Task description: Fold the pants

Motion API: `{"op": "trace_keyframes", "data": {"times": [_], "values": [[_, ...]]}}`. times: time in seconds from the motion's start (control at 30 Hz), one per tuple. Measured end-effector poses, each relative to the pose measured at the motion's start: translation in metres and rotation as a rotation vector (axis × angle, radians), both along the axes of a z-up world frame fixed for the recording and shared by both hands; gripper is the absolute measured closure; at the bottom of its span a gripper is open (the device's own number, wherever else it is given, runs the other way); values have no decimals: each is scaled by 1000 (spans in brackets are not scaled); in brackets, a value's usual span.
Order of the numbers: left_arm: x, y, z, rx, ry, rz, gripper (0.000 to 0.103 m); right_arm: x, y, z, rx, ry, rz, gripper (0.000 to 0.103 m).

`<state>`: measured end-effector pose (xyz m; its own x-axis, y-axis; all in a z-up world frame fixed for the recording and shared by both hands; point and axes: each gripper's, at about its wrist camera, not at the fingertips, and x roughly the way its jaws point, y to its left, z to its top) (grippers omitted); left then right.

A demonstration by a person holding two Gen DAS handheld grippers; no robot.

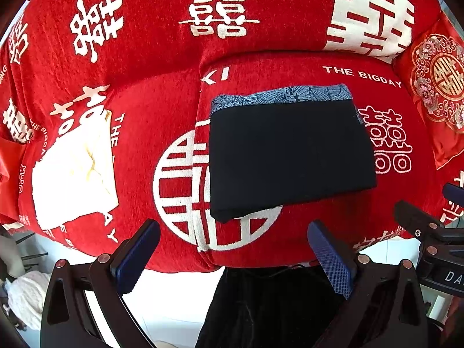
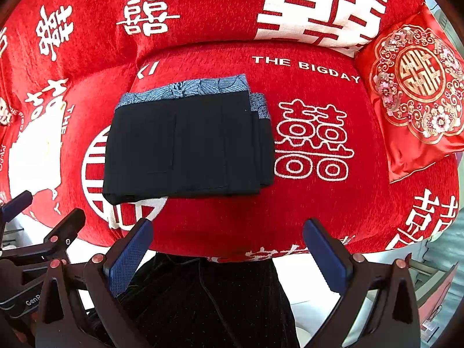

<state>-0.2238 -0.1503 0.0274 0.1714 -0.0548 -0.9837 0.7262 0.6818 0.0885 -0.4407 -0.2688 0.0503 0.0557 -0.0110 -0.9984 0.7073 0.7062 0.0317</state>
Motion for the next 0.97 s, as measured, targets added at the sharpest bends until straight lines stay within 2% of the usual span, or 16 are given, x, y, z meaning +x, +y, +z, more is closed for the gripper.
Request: {"op": "trace_keyframes", "data": {"times": [0.97], "values": [[1, -1, 1, -21, 20, 4, 1, -3, -1, -2, 1, 1, 0, 0]]}}
